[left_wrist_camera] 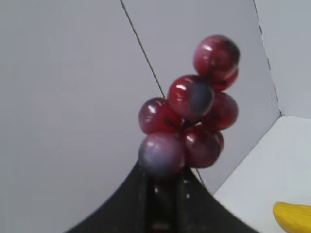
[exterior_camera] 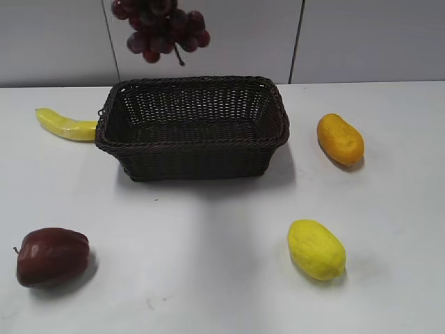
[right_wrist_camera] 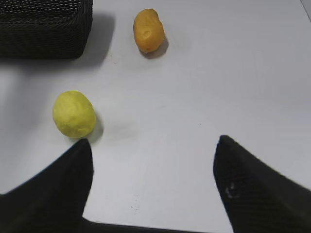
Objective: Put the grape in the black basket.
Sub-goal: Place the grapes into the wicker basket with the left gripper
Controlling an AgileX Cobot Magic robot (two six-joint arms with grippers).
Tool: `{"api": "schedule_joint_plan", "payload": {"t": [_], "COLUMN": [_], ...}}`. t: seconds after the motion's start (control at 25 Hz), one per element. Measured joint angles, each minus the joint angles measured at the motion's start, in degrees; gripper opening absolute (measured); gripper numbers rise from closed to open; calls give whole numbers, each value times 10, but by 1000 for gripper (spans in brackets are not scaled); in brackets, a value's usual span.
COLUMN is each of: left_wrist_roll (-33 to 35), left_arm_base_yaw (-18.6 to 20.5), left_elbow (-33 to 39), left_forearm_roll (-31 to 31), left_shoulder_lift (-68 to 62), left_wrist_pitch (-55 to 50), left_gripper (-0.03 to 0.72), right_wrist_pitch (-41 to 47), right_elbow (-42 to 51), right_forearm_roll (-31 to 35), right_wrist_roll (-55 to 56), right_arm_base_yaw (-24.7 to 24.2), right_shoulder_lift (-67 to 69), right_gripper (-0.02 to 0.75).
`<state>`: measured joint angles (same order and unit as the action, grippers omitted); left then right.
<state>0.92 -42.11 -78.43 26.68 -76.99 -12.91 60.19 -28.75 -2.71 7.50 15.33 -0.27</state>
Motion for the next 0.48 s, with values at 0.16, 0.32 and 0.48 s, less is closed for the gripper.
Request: {"api": "schedule_joint_plan", "payload": {"t": [0.16, 0.32, 0.48], "left_wrist_roll": [0, 0, 0], "left_arm_base_yaw": [43, 80, 102], "left_elbow": [0, 0, 0], "left_forearm_roll": [3, 1, 1], "left_shoulder_lift": [-52, -130, -218], "left_wrist_pitch": [48, 81, 133], "left_gripper": [66, 66, 65], "right_wrist_pitch": [0, 0, 0], "right_elbow": [0, 0, 0], "right_forearm_roll": [0, 0, 0], "right_wrist_roll": [0, 0, 0], "right_arm_base_yaw": [0, 0, 0], "right_shoulder_lift": [0, 0, 0], "right_gripper": [585, 585, 586]}}
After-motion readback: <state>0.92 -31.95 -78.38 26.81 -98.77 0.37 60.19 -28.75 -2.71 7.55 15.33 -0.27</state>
